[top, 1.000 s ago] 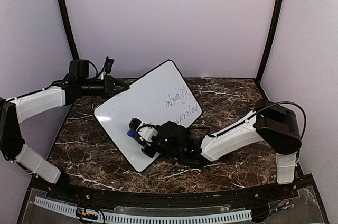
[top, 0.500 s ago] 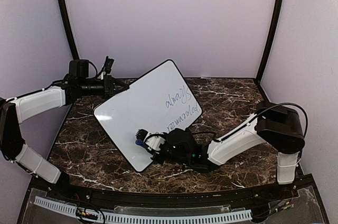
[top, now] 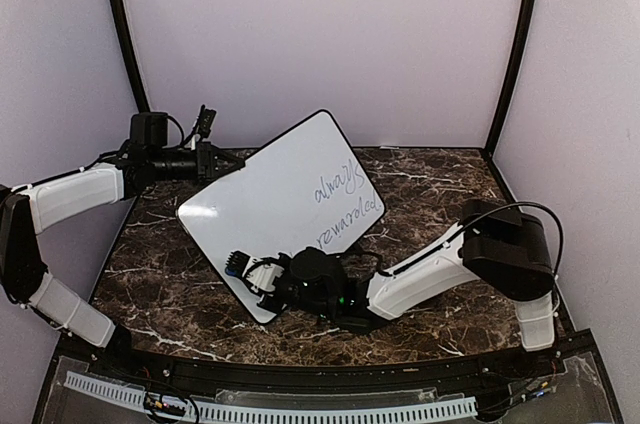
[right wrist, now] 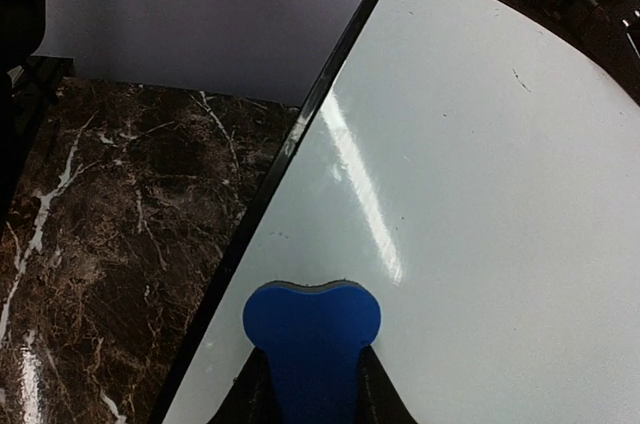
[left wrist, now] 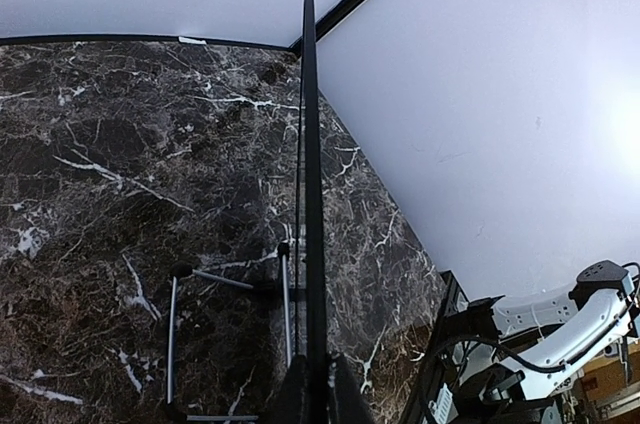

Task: Erase the whiteboard
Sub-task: Erase the whiteboard at the center of the board.

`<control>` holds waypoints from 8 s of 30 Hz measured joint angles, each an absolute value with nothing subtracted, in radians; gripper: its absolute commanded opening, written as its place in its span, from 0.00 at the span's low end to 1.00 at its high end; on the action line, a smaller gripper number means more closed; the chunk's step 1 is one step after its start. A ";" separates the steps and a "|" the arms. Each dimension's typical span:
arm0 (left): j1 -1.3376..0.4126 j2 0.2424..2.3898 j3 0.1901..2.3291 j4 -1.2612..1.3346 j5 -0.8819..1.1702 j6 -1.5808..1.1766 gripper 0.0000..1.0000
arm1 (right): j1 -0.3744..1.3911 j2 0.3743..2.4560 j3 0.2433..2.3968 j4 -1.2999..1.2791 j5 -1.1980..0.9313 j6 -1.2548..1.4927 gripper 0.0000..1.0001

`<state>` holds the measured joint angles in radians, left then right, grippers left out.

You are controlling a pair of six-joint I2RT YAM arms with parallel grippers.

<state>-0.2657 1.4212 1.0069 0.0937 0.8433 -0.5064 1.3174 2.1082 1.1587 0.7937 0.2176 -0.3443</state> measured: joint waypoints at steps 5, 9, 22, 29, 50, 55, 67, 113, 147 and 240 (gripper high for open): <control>-0.266 1.421 1.007 0.112 0.845 -0.506 0.00 | 1.312 2.113 1.133 0.839 0.274 -0.351 0.21; -0.266 1.421 1.007 0.141 0.840 -0.504 0.00 | 1.279 2.112 1.105 0.882 0.299 -0.349 0.21; -0.254 1.421 1.007 0.155 0.772 -0.525 0.00 | 1.063 2.060 1.091 0.901 0.327 -0.294 0.22; -0.253 1.421 1.007 0.144 0.751 -0.538 0.00 | 0.961 2.062 1.149 0.846 0.360 -0.275 0.22; -0.252 1.422 1.007 0.132 0.749 -0.562 0.00 | 0.926 2.045 1.259 0.627 0.392 -0.231 0.22; -0.252 1.422 1.007 0.133 0.759 -0.561 0.00 | 0.993 2.045 1.295 0.612 0.393 -0.233 0.22; -0.252 1.422 1.007 0.132 0.760 -0.562 0.00 | 0.924 2.051 1.304 0.587 0.413 -0.175 0.22; -0.253 1.422 1.007 0.123 0.761 -0.570 0.00 | 0.839 1.995 1.198 0.516 0.273 0.017 0.22; -0.253 1.422 1.007 0.119 0.757 -0.578 0.00 | 0.849 1.969 1.118 0.580 0.054 0.114 0.22; -0.276 1.442 1.065 -0.001 0.719 -0.500 0.00 | 0.719 1.957 1.083 0.527 0.041 0.111 0.21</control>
